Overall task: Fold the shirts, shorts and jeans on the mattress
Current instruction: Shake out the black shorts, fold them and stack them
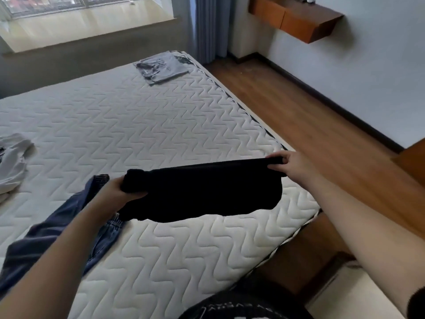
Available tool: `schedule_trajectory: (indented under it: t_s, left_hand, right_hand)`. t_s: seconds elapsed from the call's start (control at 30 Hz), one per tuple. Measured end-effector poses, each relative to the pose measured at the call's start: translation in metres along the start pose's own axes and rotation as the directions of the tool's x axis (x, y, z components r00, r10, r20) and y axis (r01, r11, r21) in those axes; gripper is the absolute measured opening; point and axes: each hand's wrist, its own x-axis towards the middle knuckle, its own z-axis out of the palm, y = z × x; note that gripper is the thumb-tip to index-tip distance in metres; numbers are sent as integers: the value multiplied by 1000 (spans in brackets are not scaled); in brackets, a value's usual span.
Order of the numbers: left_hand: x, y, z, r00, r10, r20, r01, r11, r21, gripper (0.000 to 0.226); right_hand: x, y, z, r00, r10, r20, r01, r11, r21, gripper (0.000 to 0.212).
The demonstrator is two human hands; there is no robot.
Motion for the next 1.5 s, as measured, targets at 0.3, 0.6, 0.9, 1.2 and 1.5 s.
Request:
schedule_trajectory:
  t_s: [0.3, 0.6, 0.9, 1.2, 1.5]
  left_hand:
    - [2, -65, 138, 974, -227, 17, 226, 953, -204, 56]
    - [-37, -126, 247, 841, -540, -37, 497, 798, -341, 49]
    - [-90, -196, 257, 702, -676, -225, 533, 708, -463, 30]
    - [-129, -271, 198, 542, -788, -292, 565, 599, -567, 49]
    - [-148, -360, 116, 458, -818, -347, 576, 571, -585, 42]
  right_hand:
    - [26, 72, -51, 993, 55, 101, -27, 965, -261, 16]
    - [87, 132, -50, 949, 104, 297, -1, 944, -329, 18]
    - [127, 130, 70, 834, 182, 522, 80, 894, -440, 27]
    - [135, 96, 237, 806, 201, 557, 208, 785, -584, 16]
    - [132, 80, 395, 840, 211, 500, 235, 689, -686, 15]
